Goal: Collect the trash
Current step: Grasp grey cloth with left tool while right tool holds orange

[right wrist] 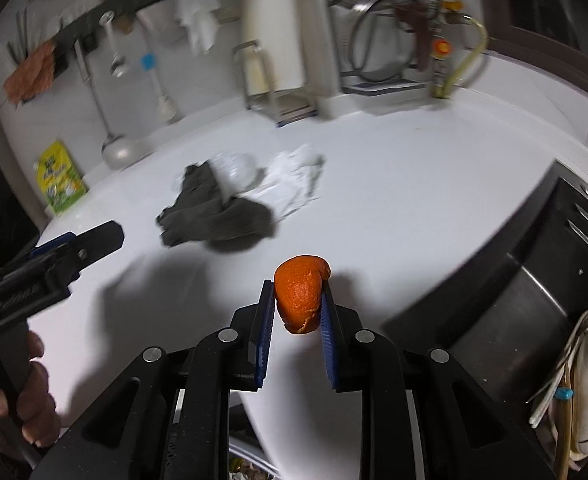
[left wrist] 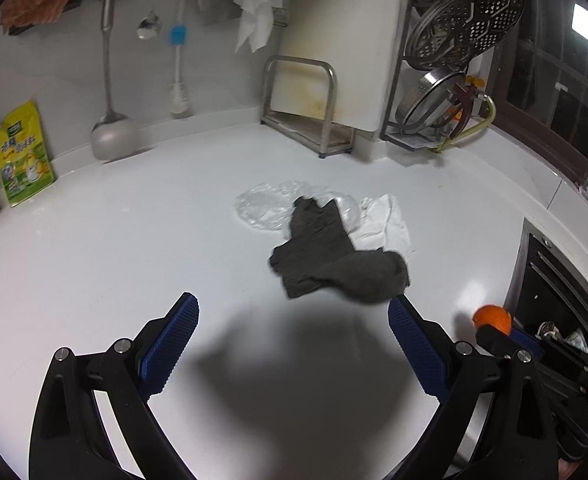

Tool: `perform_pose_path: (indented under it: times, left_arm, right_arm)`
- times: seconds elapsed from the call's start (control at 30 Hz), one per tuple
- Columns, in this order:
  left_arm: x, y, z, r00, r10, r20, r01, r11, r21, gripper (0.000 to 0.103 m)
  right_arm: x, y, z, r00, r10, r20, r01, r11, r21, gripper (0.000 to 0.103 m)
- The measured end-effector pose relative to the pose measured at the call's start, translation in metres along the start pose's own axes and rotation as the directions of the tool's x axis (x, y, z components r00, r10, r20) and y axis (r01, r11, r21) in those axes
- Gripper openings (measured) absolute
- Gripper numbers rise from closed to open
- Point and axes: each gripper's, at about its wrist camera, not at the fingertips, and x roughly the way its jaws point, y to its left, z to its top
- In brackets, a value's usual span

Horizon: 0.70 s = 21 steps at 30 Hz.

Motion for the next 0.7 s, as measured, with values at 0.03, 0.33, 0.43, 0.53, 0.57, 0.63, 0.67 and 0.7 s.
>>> perform_pose_path:
  times: [0.03,0.33,0.43,0.53,0.57,0.63,0.67,0.7]
  left_arm:
    - [0.005,-0.004,0.004,1.0,0.0,-0.004,0.0,1.0,-0.003,0.094]
    - [0.054,-0.02,0.022,0.997,0.037,-0.071,-0.037,0.999,-0.005,0.095]
    - [0.069,-0.022,0.02,0.992,0.062,-0.108,-0.061,0.998,0.006,0.095]
    - [0.08,-0.025,0.019,0.988,0.065,-0.141,-0.063,0.998,0.017,0.095]
    - [0.083,-0.026,0.019,0.987,0.068,-0.145,-0.066,0.998,0.022,0.095]
    - [0.088,-0.03,0.017,0.985,0.074,-0.154,-0.069,0.997,0.041,0.089]
    - [0.091,-0.031,0.016,0.984,0.068,-0.163,-0.061,0.997,0.046,0.085]
    - [0.093,-0.033,0.016,0.984,0.065,-0.168,-0.058,0.997,0.048,0.081]
  right_arm:
    - [-0.002,-0.005,0.001,1.0,0.007,0.007,-0.007,1.0,0.013,0.021]
    - [-0.005,-0.021,0.001,0.996,0.078,0.037,-0.08,0.996,0.048,0.021]
    - [-0.007,-0.026,0.001,0.993,0.106,0.046,-0.109,0.991,0.073,0.021]
    - [-0.008,-0.028,0.0,0.991,0.122,0.053,-0.127,0.988,0.085,0.021]
    - [-0.008,-0.028,0.0,0.991,0.124,0.056,-0.129,0.988,0.087,0.021]
    - [-0.01,-0.029,-0.001,0.99,0.129,0.063,-0.134,0.987,0.091,0.021]
    - [-0.01,-0.03,0.0,0.989,0.13,0.066,-0.135,0.986,0.092,0.021]
    - [-0.011,-0.03,-0.001,0.989,0.129,0.069,-0.136,0.986,0.094,0.021]
